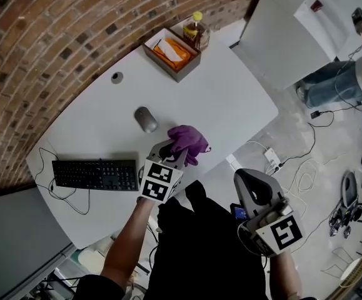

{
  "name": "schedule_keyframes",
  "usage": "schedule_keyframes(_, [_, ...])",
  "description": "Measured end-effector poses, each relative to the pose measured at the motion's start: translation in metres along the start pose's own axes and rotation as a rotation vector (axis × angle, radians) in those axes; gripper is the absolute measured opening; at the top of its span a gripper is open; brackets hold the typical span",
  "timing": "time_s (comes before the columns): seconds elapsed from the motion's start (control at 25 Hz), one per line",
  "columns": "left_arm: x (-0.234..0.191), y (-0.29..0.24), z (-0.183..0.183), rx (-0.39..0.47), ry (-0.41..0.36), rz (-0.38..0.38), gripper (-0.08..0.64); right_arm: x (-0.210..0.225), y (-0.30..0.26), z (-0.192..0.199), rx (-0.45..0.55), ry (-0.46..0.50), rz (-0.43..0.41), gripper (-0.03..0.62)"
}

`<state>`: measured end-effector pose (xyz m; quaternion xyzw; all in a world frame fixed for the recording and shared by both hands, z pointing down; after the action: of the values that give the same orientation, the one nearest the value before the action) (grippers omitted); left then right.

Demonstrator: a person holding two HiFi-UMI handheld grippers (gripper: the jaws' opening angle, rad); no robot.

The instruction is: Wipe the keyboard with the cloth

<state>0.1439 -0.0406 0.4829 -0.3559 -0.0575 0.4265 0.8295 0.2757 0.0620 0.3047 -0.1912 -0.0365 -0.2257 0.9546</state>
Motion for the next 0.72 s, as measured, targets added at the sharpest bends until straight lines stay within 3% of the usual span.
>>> schedule_keyframes(0.48, [-0.011, 0.084, 0.007, 0.083, 0.131, -0.079, 0.100, -0.041, -0.024, -0.020, 0.026, 0.055, -0.100, 0.020])
schedule_keyframes(0.72, [-0.019, 0.122, 0.029, 0.108, 0.166, -0.132, 0.100, -0.071, -0.035, -0.021, 0.022, 0.076, -0.149, 0.020])
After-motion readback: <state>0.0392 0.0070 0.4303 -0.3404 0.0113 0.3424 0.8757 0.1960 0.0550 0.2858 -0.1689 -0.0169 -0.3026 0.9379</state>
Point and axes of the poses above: the fingertips, and each gripper's own axes: y backward along the fingers, x to its right, z out of its underside, the point moved 4 cm from there along y, backward along the fingers, and after that the axes turned 2 degrees about y, right-handed, at the moved point
